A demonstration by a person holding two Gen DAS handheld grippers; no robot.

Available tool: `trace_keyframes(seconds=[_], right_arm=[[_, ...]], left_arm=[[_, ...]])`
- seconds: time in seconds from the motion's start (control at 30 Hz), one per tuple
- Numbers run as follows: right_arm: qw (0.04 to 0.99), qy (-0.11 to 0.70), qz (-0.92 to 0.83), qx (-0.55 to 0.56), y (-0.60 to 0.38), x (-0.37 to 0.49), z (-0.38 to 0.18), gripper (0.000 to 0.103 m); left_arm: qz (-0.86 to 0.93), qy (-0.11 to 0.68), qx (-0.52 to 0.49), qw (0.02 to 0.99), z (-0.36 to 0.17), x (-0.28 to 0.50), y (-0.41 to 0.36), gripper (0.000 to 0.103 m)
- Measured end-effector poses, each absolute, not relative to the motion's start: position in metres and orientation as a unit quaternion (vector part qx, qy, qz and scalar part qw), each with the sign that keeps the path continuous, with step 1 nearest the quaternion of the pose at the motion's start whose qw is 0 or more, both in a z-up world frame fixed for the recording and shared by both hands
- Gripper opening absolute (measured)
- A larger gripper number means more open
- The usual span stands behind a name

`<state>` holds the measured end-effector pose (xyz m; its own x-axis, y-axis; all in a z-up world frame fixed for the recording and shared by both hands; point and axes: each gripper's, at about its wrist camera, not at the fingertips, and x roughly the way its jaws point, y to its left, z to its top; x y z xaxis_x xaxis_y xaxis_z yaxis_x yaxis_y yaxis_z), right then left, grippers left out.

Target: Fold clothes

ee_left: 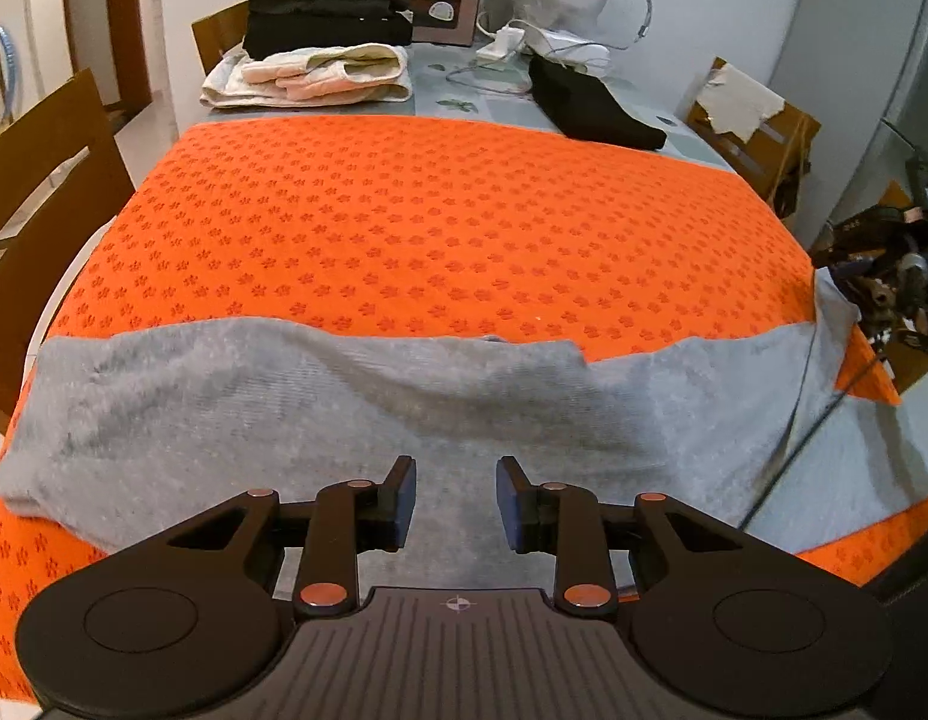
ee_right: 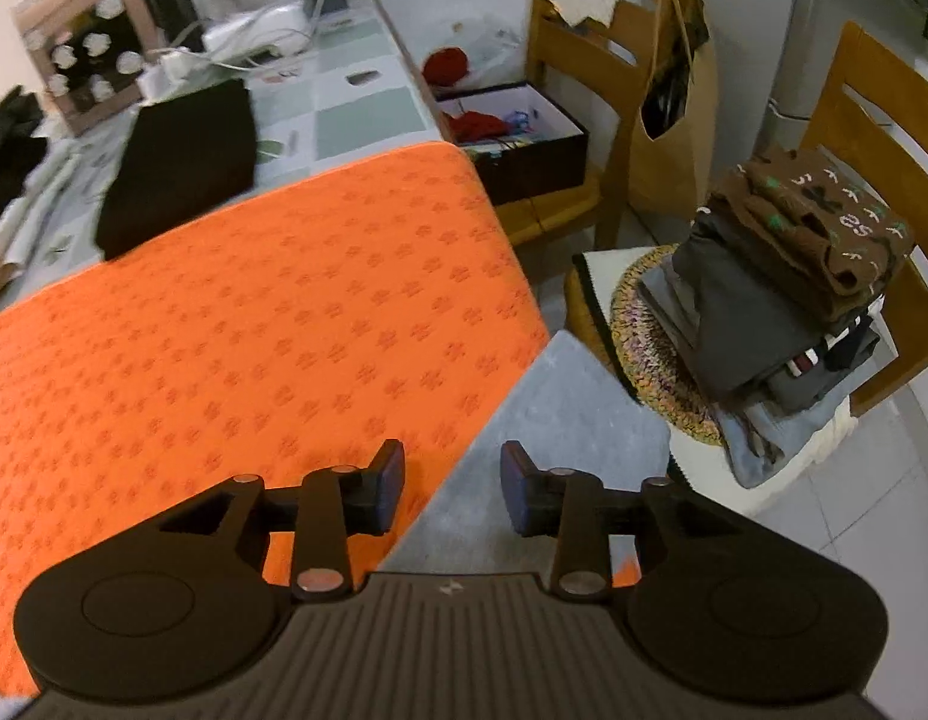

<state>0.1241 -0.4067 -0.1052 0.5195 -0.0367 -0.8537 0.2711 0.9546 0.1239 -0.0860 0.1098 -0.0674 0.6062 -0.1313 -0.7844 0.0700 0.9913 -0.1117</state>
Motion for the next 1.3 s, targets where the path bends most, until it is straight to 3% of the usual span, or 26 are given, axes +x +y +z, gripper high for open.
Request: trace_keyframes(seconds=[0.1, 0.13, 0.23, 0.27, 0.8, 1.3], right_arm=[[0.859, 0.493, -0.098, 0.098, -0.405, 0.135, -0.116, 0.039], [0.861, 0.491, -0.101, 0.088, -0.404, 0.135, -0.118, 0.034], [0.866, 0.484, -0.110, 0.064, -0.403, 0.132, -0.121, 0.006], [0.867, 0.481, -0.110, 0.070, -0.406, 0.129, -0.121, 0.003], [0.898, 0.355, -0.172, 0.196, -0.467, -0.032, -0.029, 0.002], [0.856, 0.338, -0.274, 0.278, -0.486, -0.171, -0.056, 0.002]], left_arm=[[-0.043, 0.436, -0.038, 0.898, -0.065, -0.088, 0.107, 0.033], [-0.039, 0.434, -0.039, 0.899, -0.064, -0.089, 0.107, 0.034], [-0.029, 0.433, -0.042, 0.900, -0.063, -0.089, 0.108, 0.034], [-0.030, 0.433, -0.041, 0.900, -0.063, -0.089, 0.108, 0.034], [-0.192, 0.438, 0.024, 0.878, -0.059, -0.050, 0.081, 0.037], [-0.378, 0.449, 0.104, 0.803, -0.065, -0.022, 0.026, 0.043]])
